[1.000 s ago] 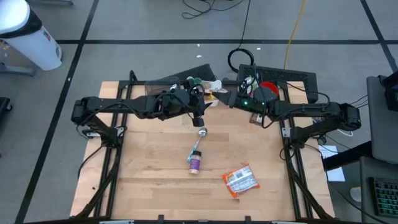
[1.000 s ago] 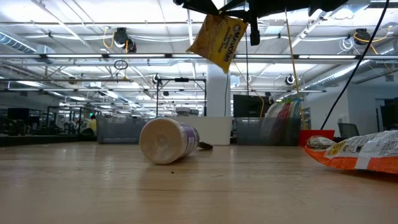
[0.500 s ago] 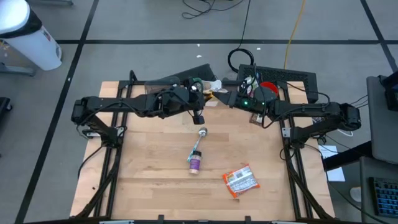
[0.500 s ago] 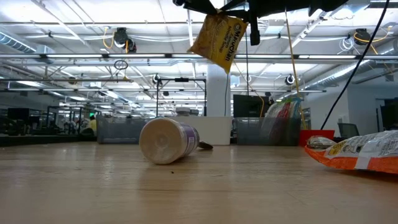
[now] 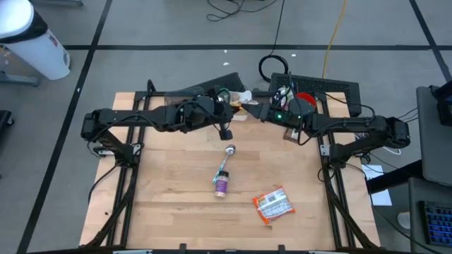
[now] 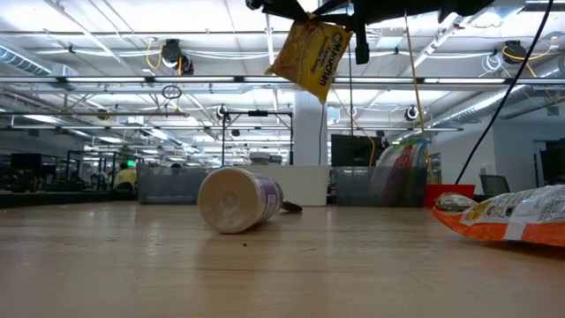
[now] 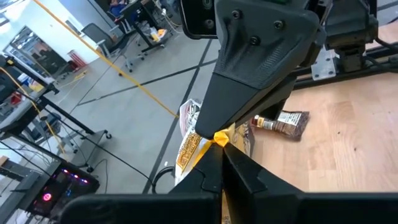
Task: Pick & Place Food Item
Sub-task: Put the yellow noodle pack into the right black bin
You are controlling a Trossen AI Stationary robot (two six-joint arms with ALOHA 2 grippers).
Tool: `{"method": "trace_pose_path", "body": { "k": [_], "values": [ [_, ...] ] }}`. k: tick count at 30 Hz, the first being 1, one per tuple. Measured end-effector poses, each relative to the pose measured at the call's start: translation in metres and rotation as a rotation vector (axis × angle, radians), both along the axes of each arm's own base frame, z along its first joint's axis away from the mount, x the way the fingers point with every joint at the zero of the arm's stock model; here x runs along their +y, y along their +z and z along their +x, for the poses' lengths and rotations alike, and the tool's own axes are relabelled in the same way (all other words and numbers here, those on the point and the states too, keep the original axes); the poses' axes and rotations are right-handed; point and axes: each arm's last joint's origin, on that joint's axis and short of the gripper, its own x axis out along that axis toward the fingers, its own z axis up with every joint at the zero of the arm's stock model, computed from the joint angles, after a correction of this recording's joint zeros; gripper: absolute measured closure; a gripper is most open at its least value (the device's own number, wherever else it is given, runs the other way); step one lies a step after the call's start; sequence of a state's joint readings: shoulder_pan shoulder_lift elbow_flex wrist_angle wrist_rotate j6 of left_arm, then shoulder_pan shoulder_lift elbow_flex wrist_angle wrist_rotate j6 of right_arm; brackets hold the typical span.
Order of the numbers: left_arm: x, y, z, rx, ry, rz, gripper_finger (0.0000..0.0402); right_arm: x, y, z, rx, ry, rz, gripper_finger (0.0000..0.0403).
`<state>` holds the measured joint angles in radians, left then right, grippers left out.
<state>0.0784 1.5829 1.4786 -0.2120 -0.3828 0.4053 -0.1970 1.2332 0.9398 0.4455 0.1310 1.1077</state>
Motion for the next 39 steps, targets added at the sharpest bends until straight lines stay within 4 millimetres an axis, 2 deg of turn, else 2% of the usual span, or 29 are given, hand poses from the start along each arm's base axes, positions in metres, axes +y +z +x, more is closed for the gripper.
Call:
{"method": "trace_pose_path", "body": {
  "k": [5,9,13,18,22,25,32,39],
  "values": [
    [0.001,0.001,0.0,-0.024,0.007,-0.01,0.0399,0.0,0.001,0.0,0.007,-0.007,-0.057,0.04],
    [0.002,0.002,0.001,-0.039,0.013,-0.021,0.04,0.0,0.004,0.0,-0.007,-0.012,-0.116,0.038],
    [0.003,0.002,0.0,-0.049,0.018,-0.041,0.04,0.0,0.006,-0.002,-0.002,-0.015,-0.177,0.0337],
    [0.007,0.003,0.0,-0.073,0.023,-0.075,0.04,0.002,0.011,-0.006,-0.009,-0.015,-0.223,0.0263],
    [0.011,0.004,0.0,-0.091,0.03,-0.091,0.0401,0.004,0.016,-0.01,-0.024,0.037,-0.259,0.0214],
    [0.013,0.007,-0.002,-0.102,0.033,-0.09,0.0401,0.006,0.019,-0.012,-0.041,0.094,-0.264,0.0191],
    [0.028,0.014,-0.011,-0.133,0.087,-0.113,0.0401,0.017,0.03,-0.021,-0.108,0.24,-0.296,0.0172],
    [0.04,0.031,-0.016,-0.176,0.004,-0.195,0.0401,0.023,0.045,-0.04,-0.146,0.222,-0.363,0.018]
  ]
}}
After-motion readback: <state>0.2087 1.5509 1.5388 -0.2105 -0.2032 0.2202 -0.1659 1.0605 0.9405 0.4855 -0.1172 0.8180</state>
